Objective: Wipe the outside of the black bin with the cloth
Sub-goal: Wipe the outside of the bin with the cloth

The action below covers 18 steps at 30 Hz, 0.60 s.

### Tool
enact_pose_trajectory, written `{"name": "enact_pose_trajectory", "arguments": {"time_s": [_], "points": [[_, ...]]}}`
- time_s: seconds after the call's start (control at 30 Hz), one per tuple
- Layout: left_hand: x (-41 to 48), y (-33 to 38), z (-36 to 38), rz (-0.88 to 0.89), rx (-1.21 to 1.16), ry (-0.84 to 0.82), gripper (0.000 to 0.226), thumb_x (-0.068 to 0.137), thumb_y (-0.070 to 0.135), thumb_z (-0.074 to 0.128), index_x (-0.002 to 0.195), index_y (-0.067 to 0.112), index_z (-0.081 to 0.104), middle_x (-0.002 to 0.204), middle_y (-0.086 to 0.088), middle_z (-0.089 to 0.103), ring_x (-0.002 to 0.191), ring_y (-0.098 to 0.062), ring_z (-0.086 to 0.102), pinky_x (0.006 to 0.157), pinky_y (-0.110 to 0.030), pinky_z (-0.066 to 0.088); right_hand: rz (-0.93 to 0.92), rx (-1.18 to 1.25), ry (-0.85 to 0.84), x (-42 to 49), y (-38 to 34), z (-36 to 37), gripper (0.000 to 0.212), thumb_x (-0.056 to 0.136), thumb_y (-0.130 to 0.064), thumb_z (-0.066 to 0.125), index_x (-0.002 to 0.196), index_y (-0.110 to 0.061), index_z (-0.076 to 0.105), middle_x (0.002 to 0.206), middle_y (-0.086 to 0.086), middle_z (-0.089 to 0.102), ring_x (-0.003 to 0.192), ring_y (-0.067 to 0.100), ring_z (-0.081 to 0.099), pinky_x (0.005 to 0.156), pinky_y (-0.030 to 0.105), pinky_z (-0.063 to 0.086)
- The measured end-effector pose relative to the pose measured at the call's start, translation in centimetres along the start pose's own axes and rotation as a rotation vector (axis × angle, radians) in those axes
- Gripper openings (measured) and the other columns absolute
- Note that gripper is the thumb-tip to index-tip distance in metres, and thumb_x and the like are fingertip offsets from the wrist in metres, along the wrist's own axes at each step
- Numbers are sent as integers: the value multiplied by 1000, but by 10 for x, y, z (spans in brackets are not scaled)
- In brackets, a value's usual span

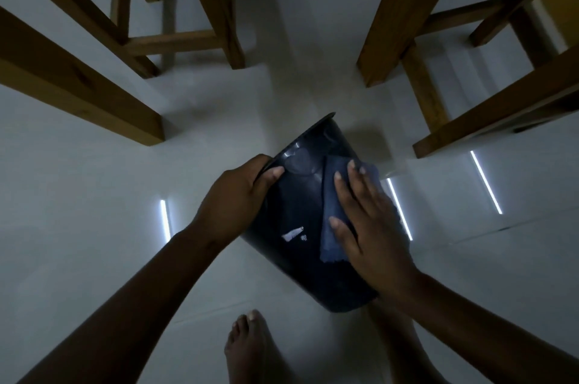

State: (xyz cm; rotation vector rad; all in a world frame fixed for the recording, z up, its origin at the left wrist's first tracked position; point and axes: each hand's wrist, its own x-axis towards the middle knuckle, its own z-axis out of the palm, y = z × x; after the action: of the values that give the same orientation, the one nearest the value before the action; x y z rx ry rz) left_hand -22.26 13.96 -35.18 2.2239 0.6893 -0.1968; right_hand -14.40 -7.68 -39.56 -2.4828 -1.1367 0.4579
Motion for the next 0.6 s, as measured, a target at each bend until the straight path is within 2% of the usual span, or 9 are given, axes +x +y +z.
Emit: {"name": "enact_pose_trajectory", "arguments": {"time_s": [0.1,0.2,0.3,0.37,0.5,0.57,0.6], "points": [[10,8,0,68,9,4,22,99,45,38,97,30,55,75,4,67,72,-12,64,67,-32,53,-118,-102,-53,-27,-6,14,62,97,-52,19,151,-29,0,161,-2,-9,147,23,0,116,46,6],[13,8,1,85,2,-31,21,99,44,37,102,34,55,80,4,69,76,-12,65,72,-33,55,-174,-84,-17,2,-2,7,61,97,-54,19,151,-30,2,161,-3,-5,147,22,1,117,44,7],[12,8,2,64,-14,-13,23,100,45,35,105,35,55,86,6,70,80,-13,66,76,-34,55,14,158,-11,21,7,-2,62,95,-59,17,150,-34,3,161,-6,0,147,14,-1,116,44,14],[9,7,2,61,-1,4,24,100,45,35,103,33,56,85,5,70,79,-14,66,75,-35,55,86,158,-16,2,7,2,61,95,-59,15,150,-34,3,161,-6,1,147,14,-1,116,43,15],[10,4,1,55,9,3,23,100,44,34,101,34,54,84,5,70,77,-14,66,73,-33,54,-142,-105,-64,-19,-5,13,58,98,-53,10,151,-30,1,161,-4,-4,147,26,5,116,44,7],[11,4,2,73,17,7,25,100,43,34,106,32,56,87,5,70,79,-14,66,69,-27,50,-186,-100,-21,7,-5,8,57,99,-53,13,150,-31,3,161,-3,1,147,23,3,118,45,8],[12,4,4,73,19,12,25,100,43,34,107,31,56,85,5,70,77,-13,65,66,-24,47,-148,-36,-20,17,-1,4,58,98,-53,16,150,-31,4,160,-4,2,148,20,1,118,44,9]]}}
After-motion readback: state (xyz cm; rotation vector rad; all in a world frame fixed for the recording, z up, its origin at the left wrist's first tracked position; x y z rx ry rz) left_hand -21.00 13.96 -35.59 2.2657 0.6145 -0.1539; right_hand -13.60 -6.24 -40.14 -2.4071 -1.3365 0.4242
